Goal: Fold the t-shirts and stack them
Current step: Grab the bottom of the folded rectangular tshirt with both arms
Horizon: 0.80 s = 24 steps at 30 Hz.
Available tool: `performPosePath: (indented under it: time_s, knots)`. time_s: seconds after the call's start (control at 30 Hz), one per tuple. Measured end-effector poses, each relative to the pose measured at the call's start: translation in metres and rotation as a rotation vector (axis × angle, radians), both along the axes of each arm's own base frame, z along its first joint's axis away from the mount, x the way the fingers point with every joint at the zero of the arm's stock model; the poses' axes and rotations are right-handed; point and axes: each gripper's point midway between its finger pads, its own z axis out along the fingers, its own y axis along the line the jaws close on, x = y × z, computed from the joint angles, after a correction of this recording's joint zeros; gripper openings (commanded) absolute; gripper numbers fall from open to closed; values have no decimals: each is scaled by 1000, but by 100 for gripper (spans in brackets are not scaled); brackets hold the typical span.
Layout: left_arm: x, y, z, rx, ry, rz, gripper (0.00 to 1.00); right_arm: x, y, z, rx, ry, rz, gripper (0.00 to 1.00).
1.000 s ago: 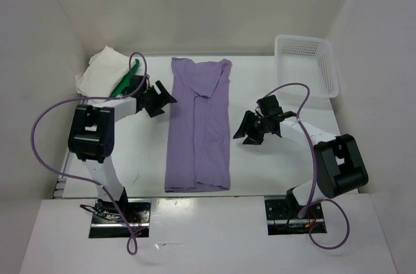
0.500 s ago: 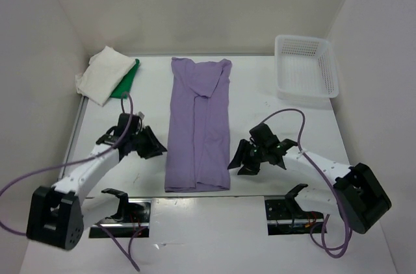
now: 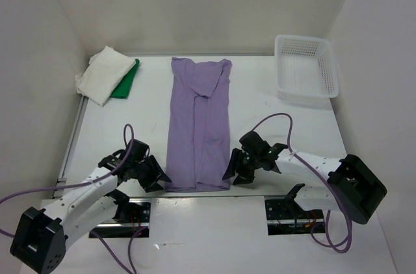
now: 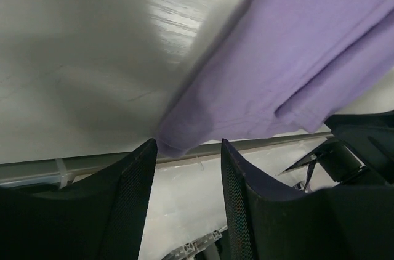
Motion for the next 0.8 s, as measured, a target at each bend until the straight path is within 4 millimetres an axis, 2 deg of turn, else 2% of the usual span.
performPosePath:
  time_s: [0.23,0.3,0.47,0.77,0.8]
  knots:
    - [-9,3,-12,15,65,27,65,-4,-1,-5,-1,11,-6,56]
    - [-10,2,-13,11,77,29,65,-4,-1,-5,0,11,-7,53]
    - [-5,-2,-13,-12,57,35,61,-5,-1,-6,2,11,-6,53]
    - [-9,-9,-16,-90,47,59,32,-6,5,-8,20,18,13,49]
    - [-9,-9,-15,-92,46,63,29,-6,7,-8,25,20,18,46]
